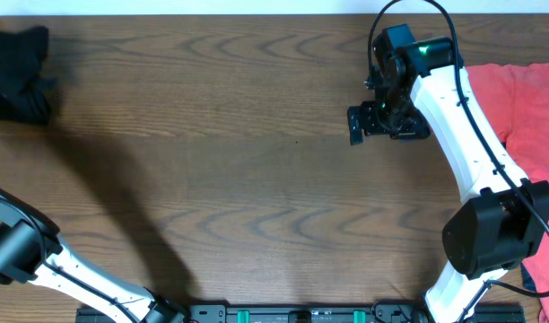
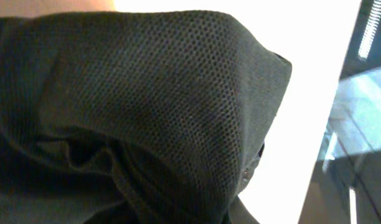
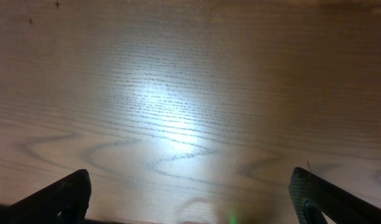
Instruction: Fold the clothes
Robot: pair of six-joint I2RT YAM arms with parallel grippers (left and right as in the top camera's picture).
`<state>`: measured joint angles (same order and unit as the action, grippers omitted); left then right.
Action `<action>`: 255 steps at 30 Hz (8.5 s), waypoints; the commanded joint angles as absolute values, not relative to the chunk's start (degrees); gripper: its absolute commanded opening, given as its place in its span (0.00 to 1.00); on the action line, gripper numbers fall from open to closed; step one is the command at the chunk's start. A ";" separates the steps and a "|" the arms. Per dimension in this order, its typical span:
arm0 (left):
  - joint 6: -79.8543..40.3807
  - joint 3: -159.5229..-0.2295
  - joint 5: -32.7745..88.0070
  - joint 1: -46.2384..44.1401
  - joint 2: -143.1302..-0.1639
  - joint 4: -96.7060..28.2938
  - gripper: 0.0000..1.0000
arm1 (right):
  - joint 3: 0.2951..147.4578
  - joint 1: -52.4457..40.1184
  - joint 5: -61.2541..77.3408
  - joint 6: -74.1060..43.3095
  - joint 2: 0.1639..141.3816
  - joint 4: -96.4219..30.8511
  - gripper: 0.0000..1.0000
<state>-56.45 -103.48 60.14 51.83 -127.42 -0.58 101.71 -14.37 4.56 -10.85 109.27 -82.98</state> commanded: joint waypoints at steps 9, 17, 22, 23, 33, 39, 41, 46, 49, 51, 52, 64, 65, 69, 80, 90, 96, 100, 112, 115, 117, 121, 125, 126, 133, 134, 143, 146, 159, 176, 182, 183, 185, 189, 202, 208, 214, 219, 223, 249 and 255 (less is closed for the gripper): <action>-44.80 -104.31 59.00 54.78 -128.42 -6.44 0.06 | 102.74 -15.09 5.02 -9.10 108.66 -83.40 0.99; -48.51 -104.31 59.11 51.33 -129.25 5.08 0.06 | 102.74 -15.07 6.72 -9.13 108.66 -83.33 0.99; -54.61 -104.33 58.67 49.67 -131.94 11.64 0.06 | 102.74 -15.07 8.01 -9.13 108.66 -83.61 0.99; -55.44 -104.33 58.70 49.54 -132.79 11.75 0.06 | 102.74 -15.09 8.82 -9.13 108.66 -83.61 0.99; -54.26 -104.25 62.81 52.12 -135.55 -0.80 0.06 | 102.74 -15.09 10.20 -8.80 108.66 -83.64 0.99; -54.28 -104.25 64.99 55.00 -134.85 -7.09 0.06 | 102.74 -15.09 10.98 -7.55 108.66 -83.59 0.99; -54.33 -104.25 65.67 55.70 -134.19 -7.79 0.06 | 102.74 -15.07 10.98 -7.55 108.66 -83.57 0.99; -53.82 -104.25 63.35 57.60 -131.22 -14.61 0.06 | 102.74 -15.09 11.00 -7.60 108.66 -83.57 0.99; -53.80 -104.25 62.17 58.76 -129.21 -18.33 0.06 | 102.74 -15.07 10.98 -7.62 108.66 -83.57 0.99; -53.08 -104.25 59.24 59.68 -127.48 -23.29 0.06 | 102.74 -15.07 11.03 -7.62 108.66 -83.57 0.99; -52.12 -104.25 57.54 60.18 -126.63 -25.69 0.06 | 102.74 -15.09 11.00 -7.62 108.66 -83.57 0.99; -45.23 -104.22 51.94 62.15 -123.87 -33.36 0.06 | 102.74 -15.07 11.00 -7.60 108.66 -83.31 0.99; -45.25 -104.22 53.71 61.54 -123.87 -30.20 0.06 | 102.74 -15.07 11.00 -7.57 108.66 -83.09 0.99; -54.24 -104.27 58.57 56.80 -123.90 -12.43 0.06 | 102.74 -15.09 10.98 -7.57 108.66 -82.24 0.99; -70.32 -104.27 53.23 45.04 -124.20 19.29 0.06 | 102.74 -15.18 10.98 -7.57 108.66 -81.84 0.99; -55.48 -104.25 48.80 50.92 -125.12 0.60 0.06 | 102.74 -15.18 11.03 -7.18 108.66 -81.82 0.99; -56.69 -104.27 53.39 54.48 -129.58 1.74 0.06 | 102.74 -15.18 12.73 -7.18 108.66 -81.73 0.99; -64.01 -104.27 57.65 54.15 -133.23 12.40 0.06 | 102.74 -15.25 12.97 -7.18 108.66 -81.84 0.99; -82.48 -108.27 64.01 49.12 -138.23 36.32 0.07 | 102.74 -15.29 13.80 -6.59 108.66 -81.62 0.99; -84.01 -110.93 64.53 48.49 -138.23 36.34 0.07 | 102.74 -15.29 13.80 -6.57 108.66 -81.84 0.99; -85.52 -111.92 65.14 48.51 -138.23 36.32 0.06 | 102.74 -15.29 13.87 -6.57 108.66 -81.93 0.99; -87.31 -111.83 66.22 49.04 -138.23 31.59 0.06 | 102.74 -15.29 14.63 -6.59 108.66 -81.87 0.99; -82.54 -111.77 64.77 50.57 -138.23 14.70 0.06 | 102.74 -15.35 17.39 -6.07 108.66 -81.89 0.99; -81.71 -111.77 64.49 50.76 -138.23 13.02 0.06 | 102.74 -15.35 17.63 -6.00 108.66 -81.89 0.99; -70.57 -111.72 62.35 52.86 -138.23 -8.34 0.06 | 102.74 -15.40 18.09 -5.45 108.66 -81.84 0.99; -69.47 -111.72 62.26 53.10 -138.23 -10.35 0.06 | 102.74 -15.40 18.09 -5.45 108.66 -81.78 0.99; -64.82 -111.72 61.87 54.94 -138.23 -22.31 0.06 | 102.74 -15.44 18.72 -5.50 108.66 -81.41 0.99; -60.42 -111.72 59.86 55.92 -138.21 -29.91 0.06 | 102.74 -15.44 18.74 -5.50 108.66 -81.41 0.99; -49.45 -111.72 50.24 62.85 -138.21 -43.68 0.06 | 102.74 -15.46 20.56 -5.48 108.66 -81.49 0.99; -48.03 -111.72 48.38 62.61 -135.96 -46.81 0.96 | 102.74 -15.79 21.30 -5.48 108.66 -80.55 0.99; -47.13 -111.72 42.96 62.61 -129.32 -53.10 0.99 | 102.74 -15.84 21.32 -5.50 108.66 -80.34 0.99; -47.13 -111.72 43.00 62.61 -127.83 -53.69 0.99 | 102.74 -15.84 21.32 -5.50 108.66 -80.36 0.99; -47.13 -111.72 42.98 62.61 -124.70 -54.76 0.98 | 102.74 -15.84 21.45 -5.45 108.66 -80.36 0.99; -46.09 -111.72 43.05 62.43 -118.67 -53.95 0.98 | 102.74 -15.84 21.45 -5.45 108.66 -80.36 0.99; -31.38 -111.72 30.76 50.37 -117.16 -48.05 0.06 | 102.74 -15.84 21.47 -5.45 108.66 -80.05 0.99; -31.11 -111.72 17.63 43.88 -118.80 -44.38 0.06 | 102.74 -15.84 21.47 -5.48 108.66 -80.60 0.99; -31.09 -111.72 12.73 42.44 -120.84 -44.18 0.06 | 102.74 -15.84 21.45 -5.48 108.66 -80.60 0.99; -30.57 -111.72 11.70 43.92 -120.92 -44.95 0.05 | 102.74 -15.84 21.45 -5.48 108.66 -80.60 0.99; -29.32 -111.61 9.32 44.58 -121.16 -47.18 0.06 | 102.74 -15.84 21.50 -5.48 108.66 -80.62 0.99; -25.21 -111.50 2.74 44.82 -137.03 -47.90 0.06 | 102.74 -15.84 21.45 -5.72 108.66 -84.53 0.99; -25.36 -111.53 7.79 44.84 -134.85 -48.86 0.06 | 102.74 -15.84 21.08 -5.63 108.66 -84.88 0.99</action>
<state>-26.48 -111.37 4.80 44.69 -133.88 -47.94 101.73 -14.41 20.99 -6.26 109.27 -84.84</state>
